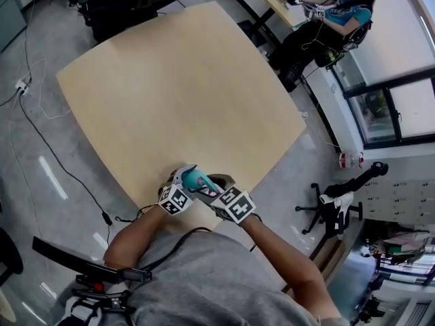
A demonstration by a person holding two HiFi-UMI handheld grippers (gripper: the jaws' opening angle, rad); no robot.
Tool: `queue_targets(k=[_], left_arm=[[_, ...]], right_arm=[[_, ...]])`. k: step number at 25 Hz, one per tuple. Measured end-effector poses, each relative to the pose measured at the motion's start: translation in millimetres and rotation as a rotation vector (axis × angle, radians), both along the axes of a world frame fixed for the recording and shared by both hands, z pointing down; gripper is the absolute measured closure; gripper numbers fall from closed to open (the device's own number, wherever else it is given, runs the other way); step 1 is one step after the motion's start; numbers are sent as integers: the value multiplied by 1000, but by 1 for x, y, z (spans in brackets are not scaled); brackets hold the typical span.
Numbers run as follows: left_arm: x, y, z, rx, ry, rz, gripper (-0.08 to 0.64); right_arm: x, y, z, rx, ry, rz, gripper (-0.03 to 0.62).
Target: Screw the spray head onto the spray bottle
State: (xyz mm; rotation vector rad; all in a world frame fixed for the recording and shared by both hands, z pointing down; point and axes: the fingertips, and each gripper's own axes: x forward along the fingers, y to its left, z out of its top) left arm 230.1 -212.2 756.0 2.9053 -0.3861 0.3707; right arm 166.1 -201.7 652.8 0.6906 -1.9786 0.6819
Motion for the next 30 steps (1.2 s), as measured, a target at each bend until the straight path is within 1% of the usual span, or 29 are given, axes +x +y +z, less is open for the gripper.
queue_targets(k=[3,4,5,6,7,8,9,10,11,12,14,16,18,19,20,21,23,24,25,26,27,30], left_arm=[[0,4,2,-16,11,82,176],[0,5,2,-19,12,115,176],[-1,6,2,-22,13,147,176],[-2,7,3,-25,12,177,176],[-3,8,3,-28,11,203,176],[-4,8,3,-31,11,224,176],[-4,8,3,-34,10,240,175],[-5,8,3,-37,10,252,175],[-4,8,3,-40,9,261,175],[-4,8,4,-42,7,268,175],[-3,8,5,-44,4,276,175],[-2,6,5,-46,3,278,175],[-2,6,5,-49,4,278,175],[-1,7,5,-51,4,278,175],[-1,7,5,-52,5,277,175],[-1,8,5,-53,7,274,175],[-1,8,3,-53,13,269,175],[-1,8,3,-52,15,266,175],[-1,9,2,-50,18,263,174],[-1,9,2,-49,21,257,175],[-1,10,1,-48,24,248,175],[-2,12,-1,-35,28,197,174]], right_arm=[[-5,-2,-47,77,-33,-279,351],[-3,-6,-61,119,-11,-391,351],[1,-10,-70,174,48,-527,351],[9,-14,-74,231,148,-695,351],[17,-16,-70,279,274,-890,351],[26,-15,-61,309,397,-1090,351],[33,-11,-49,323,484,-1265,351],[34,-5,-36,330,521,-1395,351],[31,2,-25,342,519,-1479,351],[25,8,-16,362,500,-1532,351],[15,15,0,400,472,-1600,351],[12,17,15,407,467,-1642,351],[8,18,27,411,450,-1650,353],[5,18,32,409,437,-1629,358],[1,17,34,402,422,-1587,412],[-3,16,34,384,409,-1529,457],[-6,13,33,326,385,-1386,459],[-6,11,33,290,370,-1295,459],[-6,8,32,249,348,-1183,459],[-6,6,33,202,320,-1048,459],[-5,3,34,153,292,-891,459],[0,-3,34,33,243,-354,459]])
